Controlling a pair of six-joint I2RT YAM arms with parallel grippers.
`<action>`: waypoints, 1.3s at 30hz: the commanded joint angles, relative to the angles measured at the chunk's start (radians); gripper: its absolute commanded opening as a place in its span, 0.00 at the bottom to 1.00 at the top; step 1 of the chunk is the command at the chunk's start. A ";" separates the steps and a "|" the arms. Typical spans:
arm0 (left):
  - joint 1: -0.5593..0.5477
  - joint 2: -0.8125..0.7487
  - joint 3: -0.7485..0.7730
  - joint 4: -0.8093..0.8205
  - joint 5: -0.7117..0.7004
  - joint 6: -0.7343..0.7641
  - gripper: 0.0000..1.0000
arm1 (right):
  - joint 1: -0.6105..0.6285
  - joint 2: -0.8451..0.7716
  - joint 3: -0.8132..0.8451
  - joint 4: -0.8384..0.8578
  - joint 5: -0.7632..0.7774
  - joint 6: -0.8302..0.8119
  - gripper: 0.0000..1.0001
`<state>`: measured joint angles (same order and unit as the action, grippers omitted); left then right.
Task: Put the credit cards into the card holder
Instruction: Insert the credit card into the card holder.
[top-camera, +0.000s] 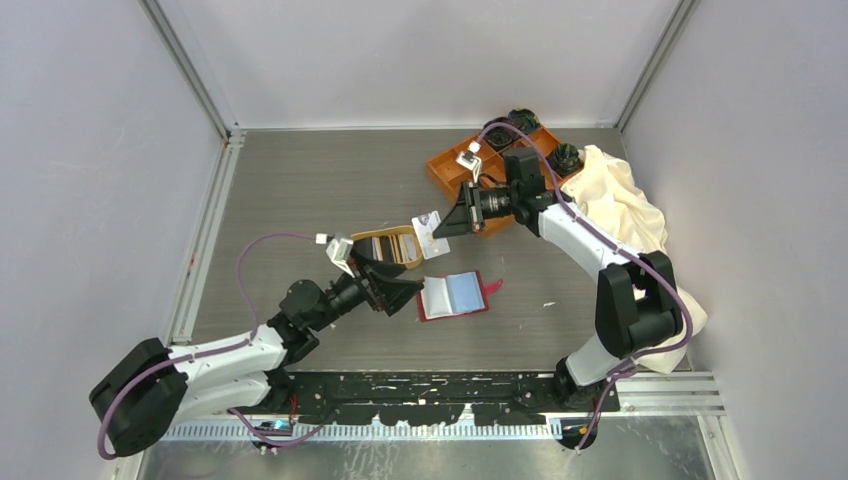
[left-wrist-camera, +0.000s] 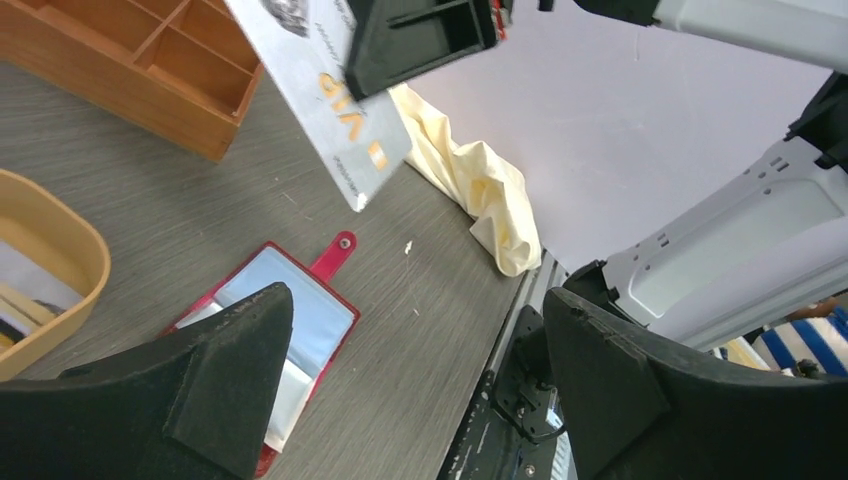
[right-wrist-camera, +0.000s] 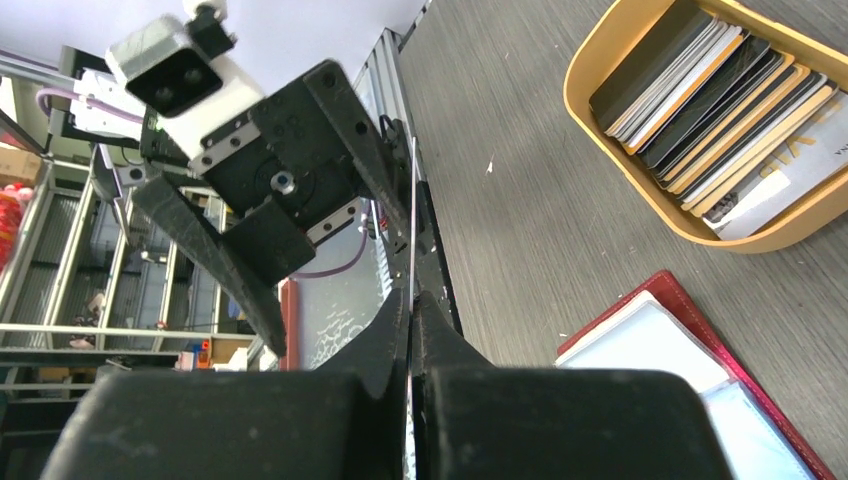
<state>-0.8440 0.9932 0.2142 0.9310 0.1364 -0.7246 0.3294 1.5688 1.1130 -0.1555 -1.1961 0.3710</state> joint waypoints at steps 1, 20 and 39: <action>0.113 0.031 0.018 0.107 0.102 -0.125 0.94 | 0.019 0.006 0.049 0.001 -0.033 -0.041 0.01; 0.304 0.419 0.179 0.499 0.388 -0.388 0.76 | 0.043 0.005 0.051 -0.029 -0.057 -0.083 0.01; 0.346 0.499 0.239 0.500 0.502 -0.427 0.00 | 0.076 0.018 0.075 -0.130 -0.064 -0.191 0.13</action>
<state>-0.5087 1.5013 0.4370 1.3582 0.6037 -1.1564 0.3981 1.5909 1.1408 -0.2409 -1.2514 0.2531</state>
